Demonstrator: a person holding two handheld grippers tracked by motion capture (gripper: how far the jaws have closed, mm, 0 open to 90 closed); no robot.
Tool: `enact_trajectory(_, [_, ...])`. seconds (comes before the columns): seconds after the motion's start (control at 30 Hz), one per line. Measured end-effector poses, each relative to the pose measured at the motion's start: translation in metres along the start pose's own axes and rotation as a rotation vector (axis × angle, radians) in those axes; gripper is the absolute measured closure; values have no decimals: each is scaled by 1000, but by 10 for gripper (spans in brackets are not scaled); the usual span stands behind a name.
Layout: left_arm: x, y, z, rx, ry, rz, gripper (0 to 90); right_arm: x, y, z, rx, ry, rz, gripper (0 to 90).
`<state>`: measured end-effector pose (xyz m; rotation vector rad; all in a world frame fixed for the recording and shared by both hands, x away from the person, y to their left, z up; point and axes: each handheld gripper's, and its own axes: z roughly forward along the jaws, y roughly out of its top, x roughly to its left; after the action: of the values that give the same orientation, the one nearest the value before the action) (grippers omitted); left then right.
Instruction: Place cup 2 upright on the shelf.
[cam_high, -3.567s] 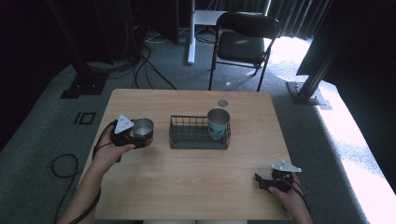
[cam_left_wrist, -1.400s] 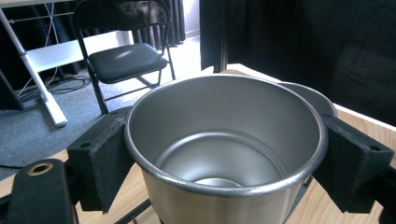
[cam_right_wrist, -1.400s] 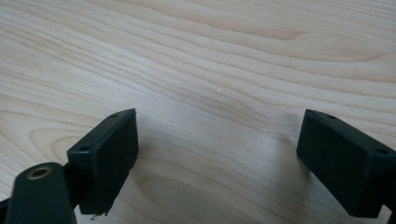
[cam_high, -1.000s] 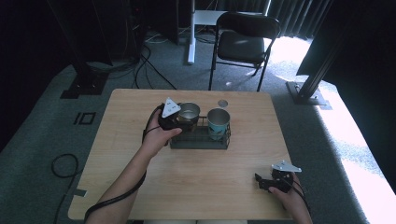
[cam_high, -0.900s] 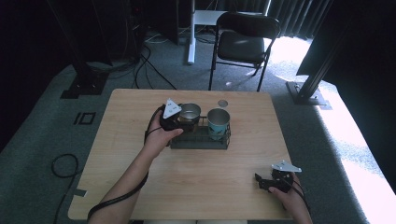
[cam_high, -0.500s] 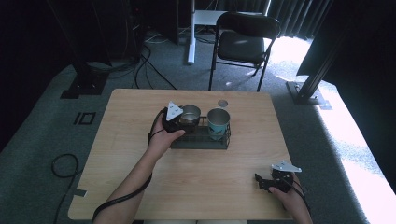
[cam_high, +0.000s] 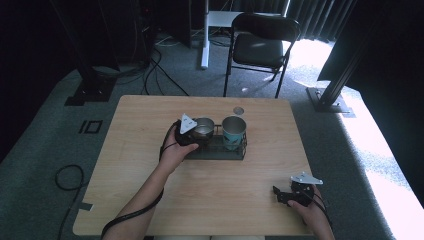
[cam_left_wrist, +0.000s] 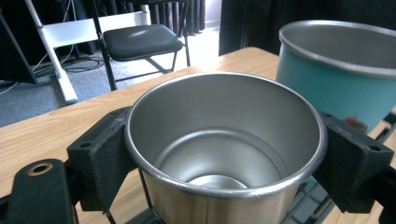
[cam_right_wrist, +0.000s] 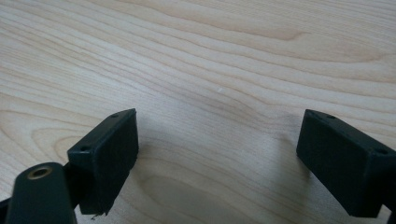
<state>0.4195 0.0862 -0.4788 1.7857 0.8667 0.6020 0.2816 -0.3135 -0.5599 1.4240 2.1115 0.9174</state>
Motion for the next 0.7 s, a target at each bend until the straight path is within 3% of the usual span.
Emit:
enact_trajectory(0.5, [-4, -13, 4, 26, -19, 54, 147, 0, 0, 0, 0, -1, 0, 123])
enact_trajectory(0.7, [-4, -12, 0, 21, -30, 25, 85, 0, 0, 0, 1, -2, -2, 123])
